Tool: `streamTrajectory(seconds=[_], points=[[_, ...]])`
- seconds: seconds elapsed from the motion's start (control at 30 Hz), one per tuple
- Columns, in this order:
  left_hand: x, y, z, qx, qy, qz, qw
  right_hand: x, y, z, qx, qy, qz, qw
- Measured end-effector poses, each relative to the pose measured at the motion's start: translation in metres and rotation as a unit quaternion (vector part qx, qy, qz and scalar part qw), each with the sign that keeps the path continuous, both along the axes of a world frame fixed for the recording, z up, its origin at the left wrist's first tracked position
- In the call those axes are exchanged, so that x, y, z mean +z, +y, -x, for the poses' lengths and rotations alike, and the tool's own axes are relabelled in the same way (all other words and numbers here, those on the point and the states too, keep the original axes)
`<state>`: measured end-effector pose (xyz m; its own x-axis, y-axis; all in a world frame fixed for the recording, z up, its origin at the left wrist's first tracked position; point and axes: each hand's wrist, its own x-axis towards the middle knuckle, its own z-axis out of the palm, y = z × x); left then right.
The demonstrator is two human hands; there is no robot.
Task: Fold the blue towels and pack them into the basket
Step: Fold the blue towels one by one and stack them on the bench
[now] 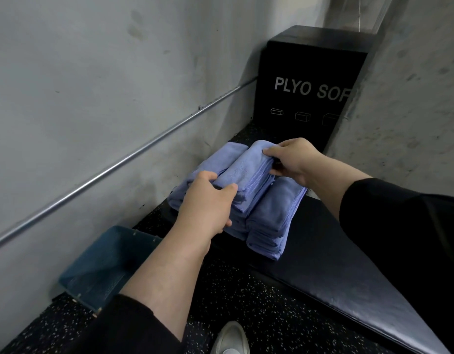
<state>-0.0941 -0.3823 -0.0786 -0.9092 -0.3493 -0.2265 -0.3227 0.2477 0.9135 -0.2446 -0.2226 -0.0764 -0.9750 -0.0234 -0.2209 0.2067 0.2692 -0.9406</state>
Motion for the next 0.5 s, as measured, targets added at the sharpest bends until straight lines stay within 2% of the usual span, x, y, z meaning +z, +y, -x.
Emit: streamTrajectory(seconds=[0.1, 0.17, 0.23, 0.4, 0.5], points=[[0.003, 0.002, -0.002, -0.014, -0.025, 0.035, 0.999, -0.009, 0.002, 0.005, 0.007, 0.02, -0.092, 0.996], [0.001, 0.002, -0.001, -0.035, -0.035, 0.1, 0.994, -0.013, 0.005, 0.009, 0.035, 0.072, -0.224, 0.971], [0.0, 0.002, -0.002, -0.051, -0.041, 0.152, 0.986, -0.015, 0.006, 0.009, 0.058, 0.115, -0.309, 0.942], [0.002, 0.002, -0.005, -0.074, -0.031, 0.305, 0.949, -0.017, 0.009, 0.008, 0.076, 0.151, -0.36, 0.918], [0.008, 0.007, -0.008, -0.078, -0.024, 0.339, 0.937, -0.015, 0.011, 0.006, 0.078, 0.165, -0.349, 0.919]])
